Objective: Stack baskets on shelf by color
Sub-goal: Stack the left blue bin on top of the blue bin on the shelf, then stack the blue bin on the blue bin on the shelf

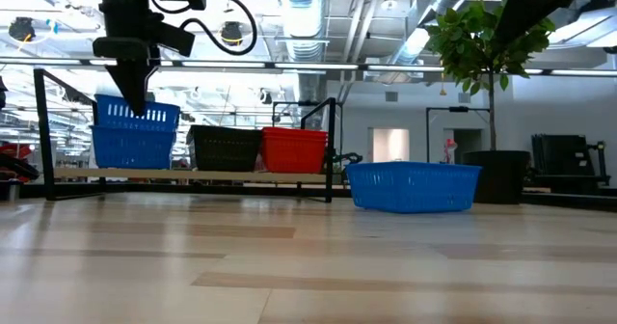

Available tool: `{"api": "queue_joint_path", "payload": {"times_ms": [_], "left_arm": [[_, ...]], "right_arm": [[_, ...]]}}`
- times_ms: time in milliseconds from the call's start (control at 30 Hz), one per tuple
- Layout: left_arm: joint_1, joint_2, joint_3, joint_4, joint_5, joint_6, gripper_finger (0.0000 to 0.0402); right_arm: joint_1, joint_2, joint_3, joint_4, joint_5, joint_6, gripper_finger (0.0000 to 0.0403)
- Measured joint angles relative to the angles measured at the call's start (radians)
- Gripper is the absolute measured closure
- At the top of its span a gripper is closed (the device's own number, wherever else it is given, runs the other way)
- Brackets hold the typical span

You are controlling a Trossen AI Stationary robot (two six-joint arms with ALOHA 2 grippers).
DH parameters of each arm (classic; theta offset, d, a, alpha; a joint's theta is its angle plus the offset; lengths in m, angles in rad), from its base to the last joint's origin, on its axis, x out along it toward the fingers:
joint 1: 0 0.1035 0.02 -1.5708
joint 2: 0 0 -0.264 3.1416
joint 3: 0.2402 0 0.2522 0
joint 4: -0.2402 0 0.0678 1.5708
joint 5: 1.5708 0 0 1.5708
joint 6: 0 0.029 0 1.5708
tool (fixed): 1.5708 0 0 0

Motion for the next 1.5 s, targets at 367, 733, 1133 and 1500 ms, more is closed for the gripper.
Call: {"api": "queue_joint_path", "payload": {"times_ms": [367, 733, 1133, 1500], "left_arm": [[0.0, 0.001, 0.029, -0.006, 0.027, 0.026, 0.0241], [-0.123, 0.006, 0.224, 0.355, 0.109, 0.207, 0.0225], [-0.174, 0.375, 0.247, 0.81, 0.192, 0.59, 0.022], [-0.168, 0.705, 0.541, 0.796, 0.206, 0.789, 0.022]], "right_arm": [[0.0, 0.0, 0.0, 0.0, 0.0, 0.001, 0.0285], [0.0, 0.0, 0.0, 0.0, 0.0, 0.001, 0.0285], [0.0, 0.0, 0.0, 0.0, -0.01, 0.002, 0.0285], [0.0, 0.0, 0.0, 0.0, -0.023, 0.0, 0.0285]]}}
